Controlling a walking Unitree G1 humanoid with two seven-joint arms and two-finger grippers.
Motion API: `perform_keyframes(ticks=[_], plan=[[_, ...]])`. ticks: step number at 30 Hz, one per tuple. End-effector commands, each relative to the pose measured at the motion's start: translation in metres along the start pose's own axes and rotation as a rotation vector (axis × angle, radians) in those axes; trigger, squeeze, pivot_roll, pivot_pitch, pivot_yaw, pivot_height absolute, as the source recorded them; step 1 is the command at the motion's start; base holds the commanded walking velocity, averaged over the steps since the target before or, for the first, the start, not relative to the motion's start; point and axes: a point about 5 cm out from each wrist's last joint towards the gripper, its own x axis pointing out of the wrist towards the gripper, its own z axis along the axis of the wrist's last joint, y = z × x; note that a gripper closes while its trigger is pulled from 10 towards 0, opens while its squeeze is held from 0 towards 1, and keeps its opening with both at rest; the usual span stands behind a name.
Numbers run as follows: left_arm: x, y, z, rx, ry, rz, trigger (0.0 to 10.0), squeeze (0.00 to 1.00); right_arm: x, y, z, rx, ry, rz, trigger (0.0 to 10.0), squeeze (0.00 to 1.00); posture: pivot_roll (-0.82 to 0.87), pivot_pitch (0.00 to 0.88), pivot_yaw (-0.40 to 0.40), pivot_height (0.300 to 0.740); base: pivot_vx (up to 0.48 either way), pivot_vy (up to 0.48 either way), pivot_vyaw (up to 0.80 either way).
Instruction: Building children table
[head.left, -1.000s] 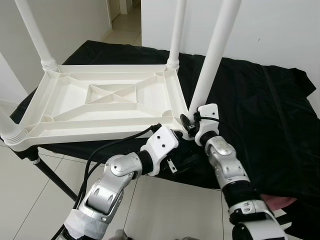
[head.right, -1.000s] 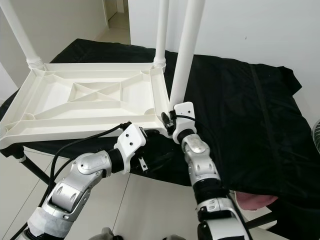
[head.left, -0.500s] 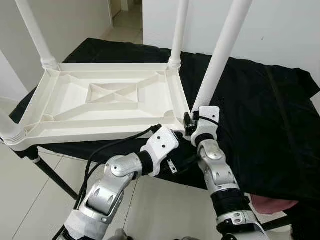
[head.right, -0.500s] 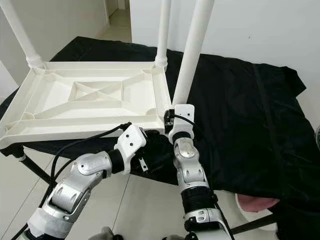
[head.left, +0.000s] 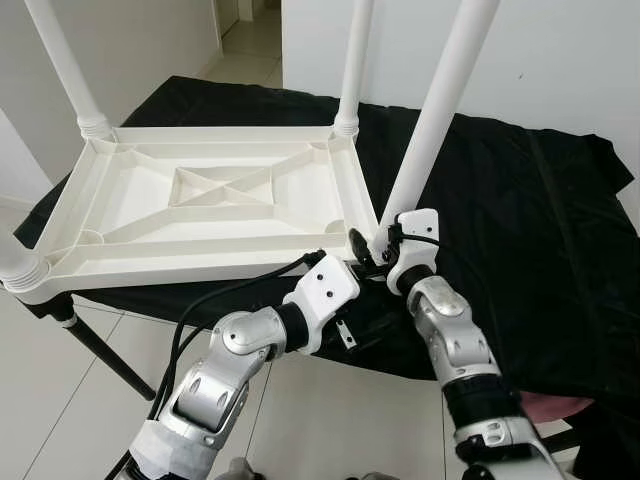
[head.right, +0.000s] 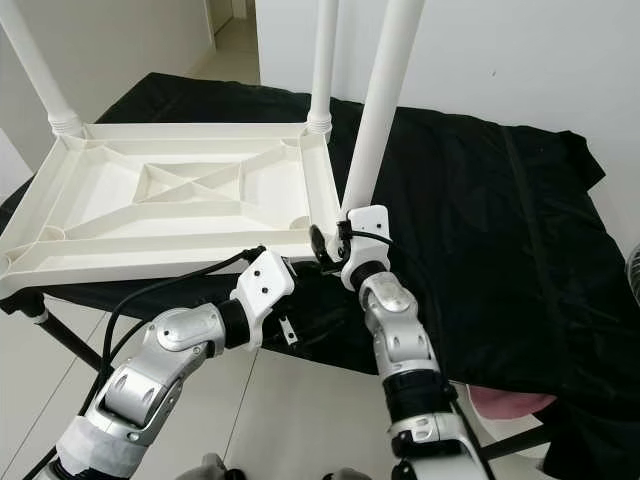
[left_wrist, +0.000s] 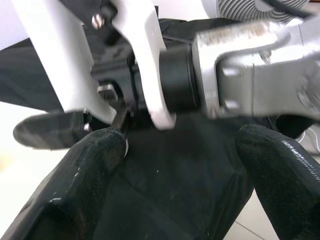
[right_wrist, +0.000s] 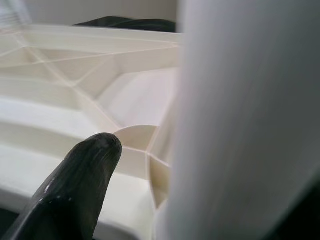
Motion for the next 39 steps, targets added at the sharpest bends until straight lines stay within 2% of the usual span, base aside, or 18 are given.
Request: perform_keyframes(ticks=[1, 2, 6, 9, 13, 14, 15, 16, 17, 18, 27, 33, 34, 39], plan=[[-0.004, 0.002, -0.001, 0.01, 0.019, 0.05, 10.0, 0.0, 0.002, 0.002, 0.0, -0.041, 0.001, 0.121, 10.0, 0.0, -0.03, 0.031, -0.014, 0.74, 0.0, 0.0, 0.0], [-0.004, 0.002, -0.001, 0.01, 0.019, 0.05, 10.0, 0.0, 0.002, 0.002, 0.0, -0.041, 0.001, 0.121, 10.0, 0.0, -0.03, 0.031, -0.014, 0.74, 0.0, 0.0, 0.0], [-0.004, 0.004, -0.001, 0.015, 0.024, 0.05, 10.0, 0.0, 0.01, -0.006, 0.0, -0.103, 0.044, 0.262, 10.0, 0.0, -0.03, 0.031, -0.008, 0.74, 0.0, 0.0, 0.0], [-0.004, 0.005, 0.0, 0.016, 0.024, 0.051, 10.0, 0.0, 0.012, -0.008, 0.0, -0.109, 0.054, 0.278, 10.0, 0.0, -0.03, 0.031, -0.008, 0.74, 0.0, 0.0, 0.0], [-0.004, 0.006, 0.0, 0.021, 0.023, 0.055, 10.0, 0.0, 0.016, -0.009, -0.004, -0.142, 0.104, 0.37, 10.0, 0.0, -0.03, 0.03, -0.006, 0.74, 0.0, 0.0, 0.0], [-0.004, 0.006, 0.001, 0.021, 0.023, 0.057, 10.0, 0.0, 0.017, -0.01, -0.006, -0.139, 0.121, 0.396, 6.4, 0.0, -0.02, 0.03, -0.003, 0.74, 0.0, 0.0, 0.0], [-0.004, 0.007, 0.001, 0.022, 0.023, 0.058, 10.0, 0.0, 0.018, -0.01, -0.008, -0.134, 0.13, 0.41, 6.4, 0.0, -0.02, 0.03, -0.003, 0.74, 0.0, 0.0, 0.0], [-0.004, 0.007, 0.001, 0.022, 0.023, 0.058, 10.0, 0.0, 0.018, -0.01, -0.01, -0.123, 0.139, 0.42, 2.1, 0.0, -0.02, 0.03, -0.003, 0.74, 0.0, 0.0, 0.0], [-0.004, 0.007, 0.001, 0.022, 0.023, 0.058, 10.0, 0.0, 0.018, -0.01, -0.01, -0.123, 0.139, 0.42, 2.1, 0.0, -0.02, 0.03, -0.003, 0.74, 0.0, 0.0, 0.0], [-0.004, 0.007, 0.001, 0.022, 0.023, 0.059, 10.0, 0.0, 0.019, -0.01, -0.011, -0.115, 0.141, 0.429, 0.0, 0.0, -0.02, 0.03, -0.003, 0.74, 0.0, 0.0, 0.0], [-0.002, 0.005, 0.002, 0.017, 0.017, 0.06, 10.0, 0.0, 0.014, -0.012, -0.016, -0.1, 0.139, 0.478, 0.0, 0.0, -0.04, 0.039, -0.006, 0.74, 0.0, 0.0, 0.0], [-0.001, 0.004, 0.002, 0.015, 0.016, 0.054, 10.0, 0.0, 0.008, -0.02, -0.017, -0.086, 0.107, 0.439, 0.0, 0.0, -0.05, 0.043, -0.005, 0.74, 0.0, 0.0, 0.0], [-0.001, 0.004, 0.002, 0.014, 0.015, 0.052, 10.0, 0.0, 0.007, -0.021, -0.016, -0.087, 0.096, 0.417, 10.0, 0.0, -0.05, 0.046, -0.003, 0.74, 0.0, 0.0, 0.0], [-0.001, 0.002, 0.002, 0.011, 0.014, 0.047, 10.0, 0.0, 0.005, -0.021, -0.013, -0.078, 0.061, 0.359, 10.0, 0.0, -0.05, 0.05, -0.003, 0.74, 0.0, 0.0, 0.0]])
